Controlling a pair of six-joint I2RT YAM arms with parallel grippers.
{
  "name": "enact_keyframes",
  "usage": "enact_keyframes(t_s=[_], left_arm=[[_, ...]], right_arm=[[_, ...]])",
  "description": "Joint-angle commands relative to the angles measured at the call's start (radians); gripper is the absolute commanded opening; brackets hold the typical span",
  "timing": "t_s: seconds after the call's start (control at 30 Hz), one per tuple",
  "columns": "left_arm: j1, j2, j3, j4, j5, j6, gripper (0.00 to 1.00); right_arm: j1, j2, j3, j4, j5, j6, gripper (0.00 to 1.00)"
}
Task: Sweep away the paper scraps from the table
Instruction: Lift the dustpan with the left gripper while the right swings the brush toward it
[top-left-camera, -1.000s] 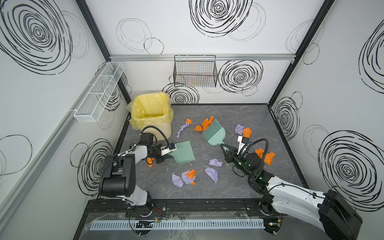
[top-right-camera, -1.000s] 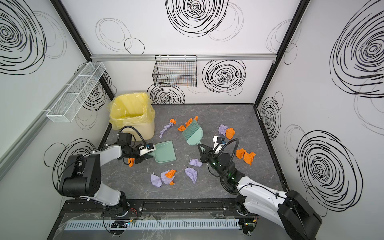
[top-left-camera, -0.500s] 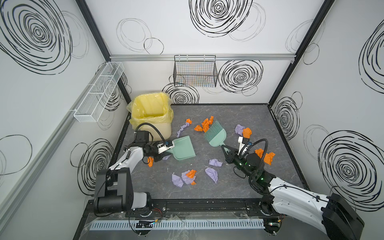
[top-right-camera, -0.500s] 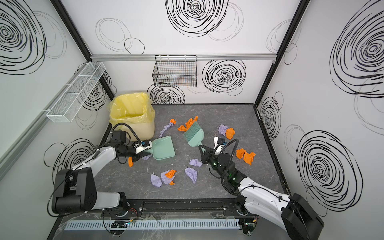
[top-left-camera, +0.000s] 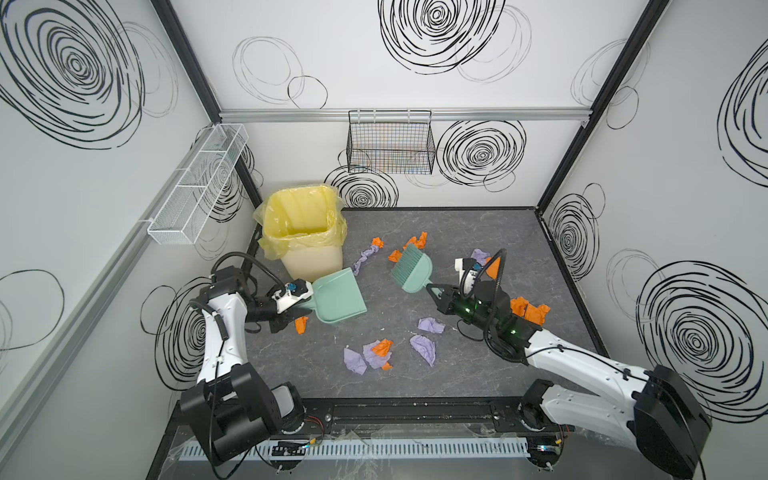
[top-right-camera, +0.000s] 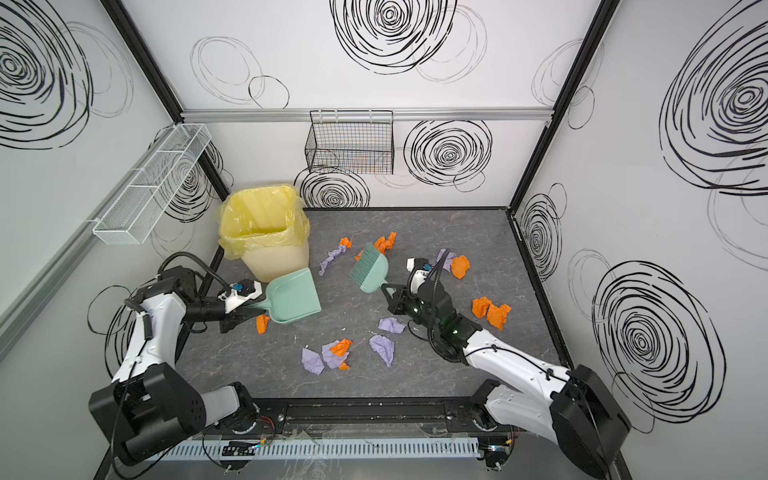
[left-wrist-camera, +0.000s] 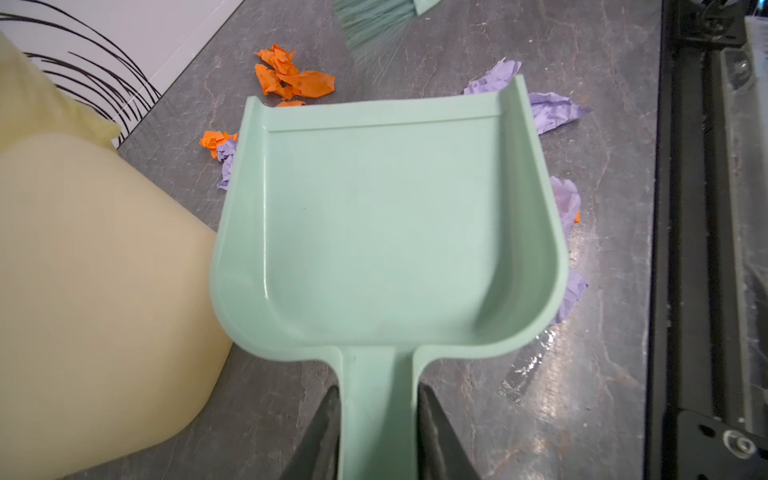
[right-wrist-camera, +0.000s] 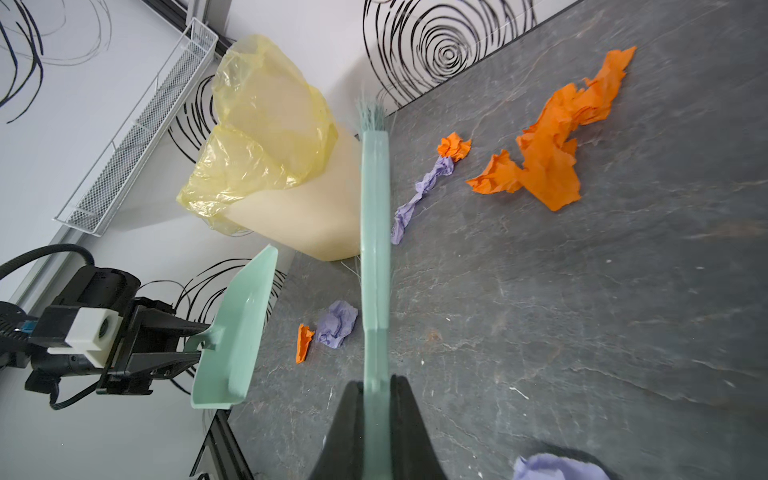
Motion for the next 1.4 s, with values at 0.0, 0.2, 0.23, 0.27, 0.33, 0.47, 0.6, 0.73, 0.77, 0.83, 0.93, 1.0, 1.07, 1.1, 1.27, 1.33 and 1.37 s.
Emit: enact_keyframes(t_s=[0.0,0.2,0.23,0.27,0.33,0.47,0.6,0.73,0.77,0.83,0.93,1.0,1.07,1.1,1.27,1.33,1.37], left_arm=[[0.074,-0.049,0.013,-0.197,0.057,0.153,0.00],[0.155,-0.139,-0.010,-0.197,0.085,0.156,0.00],[0.172,-0.145,-0.005,-0.197,0.103,0.153,0.00],[0.193,-0.149,0.004,-0.196,0.127,0.147,0.00],[0.216,-0.147,0.021,-0.196,0.164,0.137,0.00],[0.219,-0.113,0.049,-0.198,0.199,0.104,0.00],[0.220,-0.094,0.044,-0.198,0.203,0.110,0.00],[0.227,-0.080,0.036,-0.196,0.200,0.123,0.00],[0.230,-0.074,0.034,-0.197,0.201,0.128,0.00],[0.235,-0.063,0.033,-0.196,0.202,0.131,0.00],[0.243,-0.053,0.028,-0.197,0.203,0.143,0.00],[0.248,-0.050,0.024,-0.198,0.200,0.154,0.00],[0.254,-0.046,0.020,-0.197,0.194,0.164,0.00],[0.257,-0.044,0.019,-0.196,0.192,0.170,0.00],[0.270,-0.023,0.016,-0.196,0.189,0.188,0.00],[0.272,-0.015,0.013,-0.197,0.190,0.194,0.00],[0.273,-0.010,0.010,-0.196,0.191,0.196,0.00]], right_arm=[[0.004,0.126,0.076,0.047,-0.156,0.064,0.00],[0.080,0.397,0.253,0.072,-0.276,0.074,0.00],[0.092,0.434,0.276,0.092,-0.290,0.080,0.00],[0.108,0.480,0.299,0.120,-0.308,0.093,0.00],[0.134,0.560,0.346,0.178,-0.348,0.119,0.00],[0.183,0.693,0.438,0.297,-0.412,0.176,0.00],[0.218,0.779,0.518,0.342,-0.428,0.212,0.00],[0.234,0.869,0.597,0.394,-0.465,0.270,0.00],[0.239,0.897,0.628,0.394,-0.473,0.278,0.00],[0.250,0.946,0.690,0.378,-0.487,0.284,0.00],[0.261,1.022,0.778,0.348,-0.504,0.297,0.00],[0.263,1.062,0.808,0.349,-0.515,0.315,0.00],[0.262,1.092,0.824,0.335,-0.518,0.321,0.00],[0.259,1.101,0.827,0.322,-0.517,0.321,0.00],[0.245,1.140,0.836,0.263,-0.541,0.314,0.00],[0.242,1.142,0.838,0.220,-0.543,0.292,0.00],[0.238,1.140,0.839,0.188,-0.543,0.274,0.00]])
